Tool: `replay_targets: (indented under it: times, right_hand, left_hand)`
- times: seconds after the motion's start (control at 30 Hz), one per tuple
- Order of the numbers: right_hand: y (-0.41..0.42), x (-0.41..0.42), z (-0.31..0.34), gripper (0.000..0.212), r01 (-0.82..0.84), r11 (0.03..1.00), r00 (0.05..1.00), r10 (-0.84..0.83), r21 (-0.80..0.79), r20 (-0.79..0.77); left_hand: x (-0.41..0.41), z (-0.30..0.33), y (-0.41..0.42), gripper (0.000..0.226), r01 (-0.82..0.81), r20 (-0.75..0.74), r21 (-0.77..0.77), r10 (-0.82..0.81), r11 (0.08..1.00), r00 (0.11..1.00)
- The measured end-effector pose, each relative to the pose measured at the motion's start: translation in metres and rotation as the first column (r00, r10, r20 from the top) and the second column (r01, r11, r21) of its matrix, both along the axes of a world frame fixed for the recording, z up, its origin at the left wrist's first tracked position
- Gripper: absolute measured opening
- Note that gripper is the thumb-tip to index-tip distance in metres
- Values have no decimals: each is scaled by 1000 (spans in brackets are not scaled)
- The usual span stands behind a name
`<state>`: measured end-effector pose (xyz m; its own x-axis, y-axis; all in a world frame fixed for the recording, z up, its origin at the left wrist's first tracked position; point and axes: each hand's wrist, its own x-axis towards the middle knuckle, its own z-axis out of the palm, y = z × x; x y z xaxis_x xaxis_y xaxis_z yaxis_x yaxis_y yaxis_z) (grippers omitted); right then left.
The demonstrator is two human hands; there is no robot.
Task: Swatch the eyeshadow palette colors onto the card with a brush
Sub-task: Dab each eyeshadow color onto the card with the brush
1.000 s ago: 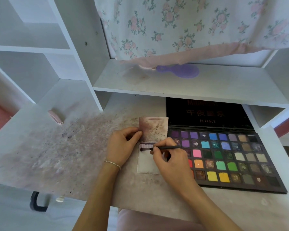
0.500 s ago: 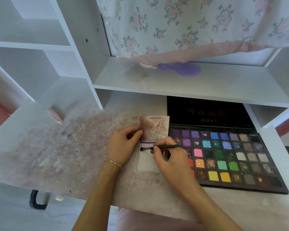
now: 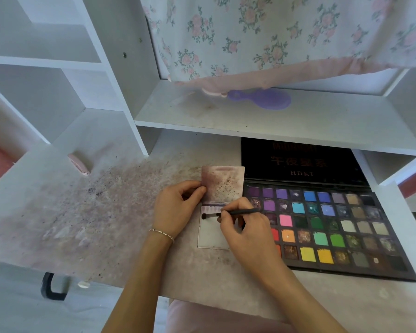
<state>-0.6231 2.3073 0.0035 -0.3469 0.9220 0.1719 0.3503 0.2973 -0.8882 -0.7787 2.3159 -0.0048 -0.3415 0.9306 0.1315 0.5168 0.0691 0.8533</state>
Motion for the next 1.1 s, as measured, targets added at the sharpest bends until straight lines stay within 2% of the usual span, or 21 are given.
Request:
replay_targets:
  times: [0.4,0.5,0.6,0.8,1.1]
  right_hand:
    - [-1,2,-1,25,8,1000,999,-8,11,-34]
    - [-2,3,2,18,72,997,989,-66,39,-134]
    - [-2,10,3,25,121,992,971,-114,20,-210]
    - [1,37,7,34,202,975,963,-182,88,-200]
    - [13,77,7,34,417,905,900,-399,82,-175]
  left_hand:
    - [0,1,0,13,-3,-2,-7,3,1000,1000]
    - [0,-1,0,12,-7,-11,-7,7,1000,1000]
    - [-1,-1,1,11,-12,-29,-2,12,1000,1000]
    - [-1,-2,1,11,-10,-10,3,11,1000,1000]
    - [0,-3,1,12,-14,-28,5,14,1000,999]
